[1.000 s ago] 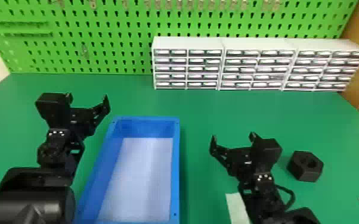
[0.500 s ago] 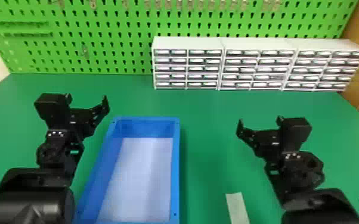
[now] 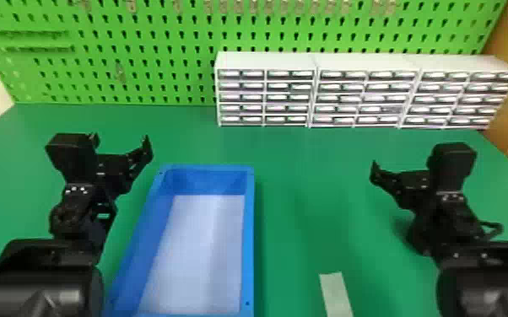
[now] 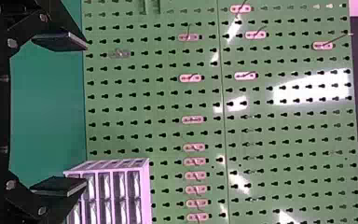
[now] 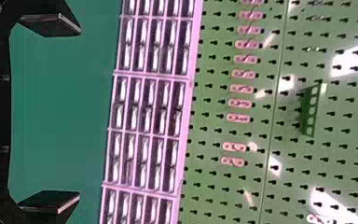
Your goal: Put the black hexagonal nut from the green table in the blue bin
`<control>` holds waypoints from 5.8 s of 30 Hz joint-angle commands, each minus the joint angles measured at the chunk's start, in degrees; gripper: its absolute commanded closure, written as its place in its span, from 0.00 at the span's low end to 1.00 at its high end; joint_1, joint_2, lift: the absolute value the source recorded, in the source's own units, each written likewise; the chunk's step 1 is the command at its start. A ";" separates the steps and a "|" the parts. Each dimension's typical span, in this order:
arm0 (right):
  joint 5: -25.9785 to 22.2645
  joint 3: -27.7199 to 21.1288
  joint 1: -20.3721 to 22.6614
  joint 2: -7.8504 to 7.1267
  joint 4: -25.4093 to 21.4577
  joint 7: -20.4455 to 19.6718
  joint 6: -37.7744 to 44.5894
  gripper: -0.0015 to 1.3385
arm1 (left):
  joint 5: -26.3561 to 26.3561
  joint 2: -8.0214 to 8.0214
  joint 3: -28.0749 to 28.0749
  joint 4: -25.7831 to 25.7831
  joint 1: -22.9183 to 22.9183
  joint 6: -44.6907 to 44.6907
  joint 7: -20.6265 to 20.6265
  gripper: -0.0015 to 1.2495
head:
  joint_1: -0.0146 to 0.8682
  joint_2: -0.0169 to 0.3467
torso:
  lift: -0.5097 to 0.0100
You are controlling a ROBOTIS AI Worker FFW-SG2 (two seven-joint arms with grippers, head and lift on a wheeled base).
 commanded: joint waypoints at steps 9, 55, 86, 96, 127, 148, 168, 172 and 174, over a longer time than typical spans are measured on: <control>0.96 -4.92 -2.99 -2.30 -3.94 1.42 16.72 0.05 | 0.00 0.00 0.19 -0.09 0.17 0.00 0.00 0.20 | 0.79 0.19 | 0.79; 23.02 -0.62 -16.88 -13.81 5.38 37.63 52.84 0.05 | -0.97 0.09 0.19 -0.18 0.08 0.00 0.00 0.20 | 0.79 0.19 | 0.79; 23.63 5.97 -24.17 -17.59 22.69 49.50 50.12 0.08 | -1.58 0.09 0.19 -0.09 -0.01 0.09 0.00 0.19 | 0.79 0.19 | 0.79; 22.14 5.97 -25.23 -17.68 27.35 49.59 48.19 0.08 | -1.58 0.09 0.19 -0.09 0.17 0.18 0.00 0.19 | 0.79 0.19 | 0.79; 22.40 5.89 -25.05 -17.24 29.99 49.59 46.25 0.39 | -1.67 0.09 0.19 -0.09 0.17 0.18 0.00 0.19 | 0.79 0.19 | 0.79; 24.78 7.56 -25.49 -17.24 29.90 51.52 45.99 0.68 | -1.76 0.09 0.28 -0.09 0.25 0.18 0.00 0.19 | 0.79 0.19 | 0.79; 30.49 7.20 -25.93 -17.24 21.73 58.29 49.42 0.69 | -1.76 0.35 0.28 -0.09 0.25 0.18 0.00 0.19 | 0.79 0.19 | 0.79; 31.72 7.47 -26.28 -17.24 19.44 60.05 50.73 0.69 | -1.76 0.35 0.28 -0.09 0.25 0.18 0.00 0.20 | 0.79 0.19 | 0.79; 32.34 7.56 -26.37 -17.24 17.95 61.10 51.61 0.69 | -1.76 0.35 0.28 -0.09 0.25 0.18 0.00 0.20 | 0.79 0.19 | 0.79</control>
